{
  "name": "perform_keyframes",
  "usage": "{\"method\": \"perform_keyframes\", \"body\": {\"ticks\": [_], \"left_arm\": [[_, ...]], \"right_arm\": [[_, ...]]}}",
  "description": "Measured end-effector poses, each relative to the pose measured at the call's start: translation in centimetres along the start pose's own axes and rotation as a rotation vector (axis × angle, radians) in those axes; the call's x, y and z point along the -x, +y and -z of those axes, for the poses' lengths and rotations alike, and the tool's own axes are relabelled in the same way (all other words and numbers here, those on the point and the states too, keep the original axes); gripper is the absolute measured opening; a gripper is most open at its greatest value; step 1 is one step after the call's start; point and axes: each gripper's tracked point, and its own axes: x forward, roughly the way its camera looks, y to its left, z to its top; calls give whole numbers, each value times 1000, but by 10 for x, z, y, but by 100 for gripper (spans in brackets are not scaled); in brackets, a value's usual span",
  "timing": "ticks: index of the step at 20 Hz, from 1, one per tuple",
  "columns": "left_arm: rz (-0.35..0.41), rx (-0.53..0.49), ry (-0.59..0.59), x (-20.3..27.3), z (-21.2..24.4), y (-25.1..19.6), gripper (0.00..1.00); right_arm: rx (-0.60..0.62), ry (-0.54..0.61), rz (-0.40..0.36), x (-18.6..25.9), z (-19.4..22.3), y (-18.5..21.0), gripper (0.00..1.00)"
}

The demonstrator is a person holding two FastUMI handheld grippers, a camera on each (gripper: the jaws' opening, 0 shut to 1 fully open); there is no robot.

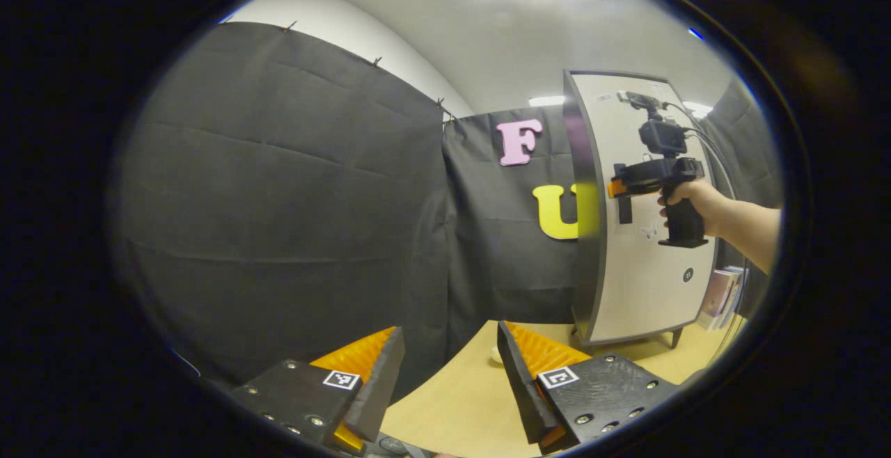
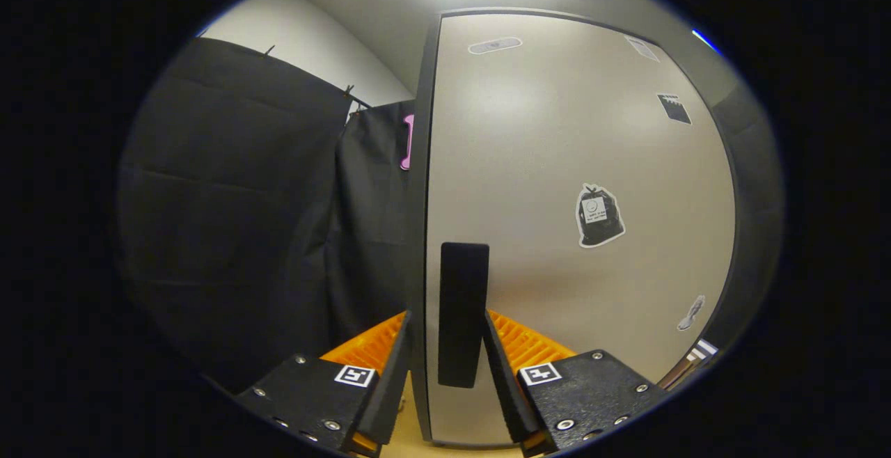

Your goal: Open the cabinet door with the right hand, grasp the bottle in the cabinet with the left hand and place it on the coaster, then close the cabinet door with the right hand.

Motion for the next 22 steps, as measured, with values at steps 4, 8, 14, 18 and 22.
{"method": "perform_keyframes", "body": {"ticks": [4, 8, 14, 18, 22], "left_arm": [[31, 3, -24, 1, -8, -4, 81], [81, 5, -37, -15, -13, -24, 77], [167, 5, -56, -26, -18, -65, 77], [223, -6, -71, -23, -26, -94, 77], [237, -13, -100, -6, -43, -119, 77]], "right_arm": [[-74, 41, -14, 0, 1, -6, 25], [-76, 60, -66, 18, -1, -1, 17], [-88, 64, -178, 46, -4, -4, 14], [-109, 71, -216, 57, -3, -11, 13], [-115, 73, -256, 57, 2, -20, 13]]}}
